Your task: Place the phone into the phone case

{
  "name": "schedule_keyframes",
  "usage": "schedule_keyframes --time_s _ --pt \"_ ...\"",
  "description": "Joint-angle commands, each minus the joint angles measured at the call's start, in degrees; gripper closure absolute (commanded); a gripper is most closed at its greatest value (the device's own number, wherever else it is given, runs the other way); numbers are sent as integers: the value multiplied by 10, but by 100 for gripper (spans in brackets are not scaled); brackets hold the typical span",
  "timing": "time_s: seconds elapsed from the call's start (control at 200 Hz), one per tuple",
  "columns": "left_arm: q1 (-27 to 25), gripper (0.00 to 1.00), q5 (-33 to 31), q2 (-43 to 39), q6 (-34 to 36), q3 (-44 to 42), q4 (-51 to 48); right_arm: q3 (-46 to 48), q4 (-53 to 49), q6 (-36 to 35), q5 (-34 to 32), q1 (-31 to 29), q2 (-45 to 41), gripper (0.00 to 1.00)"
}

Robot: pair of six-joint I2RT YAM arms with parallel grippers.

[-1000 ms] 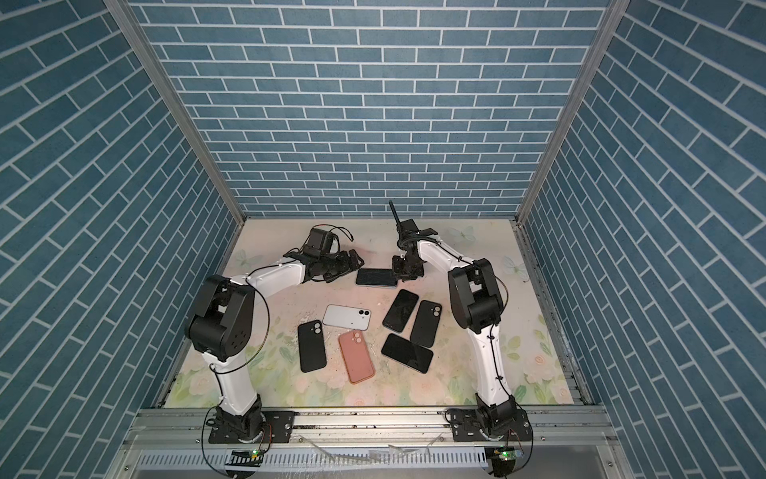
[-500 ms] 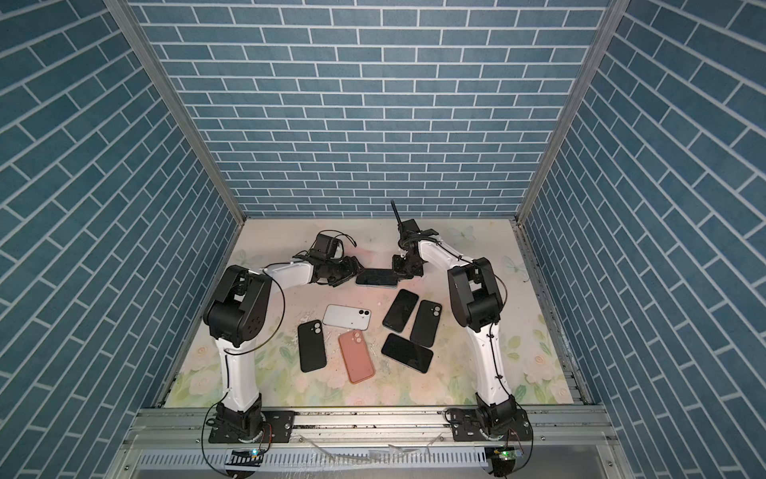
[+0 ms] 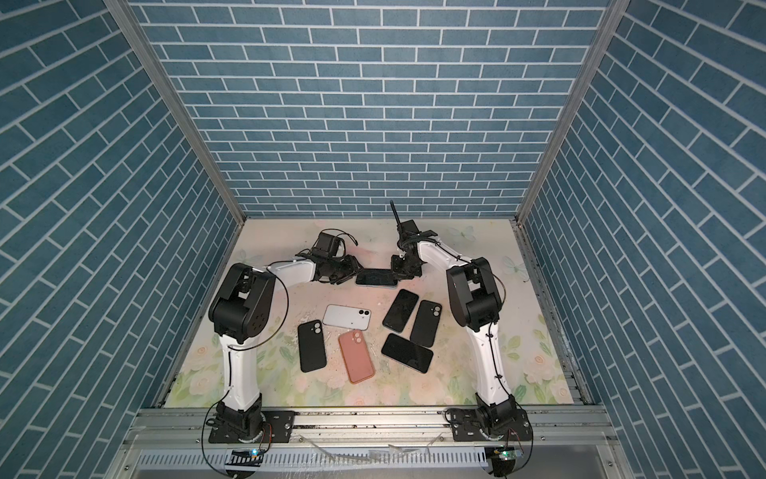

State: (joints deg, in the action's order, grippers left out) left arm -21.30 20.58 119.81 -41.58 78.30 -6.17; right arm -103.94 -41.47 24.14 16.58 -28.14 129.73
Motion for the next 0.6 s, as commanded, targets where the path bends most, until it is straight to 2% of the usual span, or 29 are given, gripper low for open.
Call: schedule_keyframes --time_s 0.0,0.27,0.595 --pt "-1 44 -9 23 3 6 -37 13 -33 -5 -22 -13 57 77" --pt "-5 45 1 26 4 6 -34 23 -11 -4 17 -12 66 59" --pt "-10 45 53 25 -2 -6 -1 105 90 38 121 15 38 53"
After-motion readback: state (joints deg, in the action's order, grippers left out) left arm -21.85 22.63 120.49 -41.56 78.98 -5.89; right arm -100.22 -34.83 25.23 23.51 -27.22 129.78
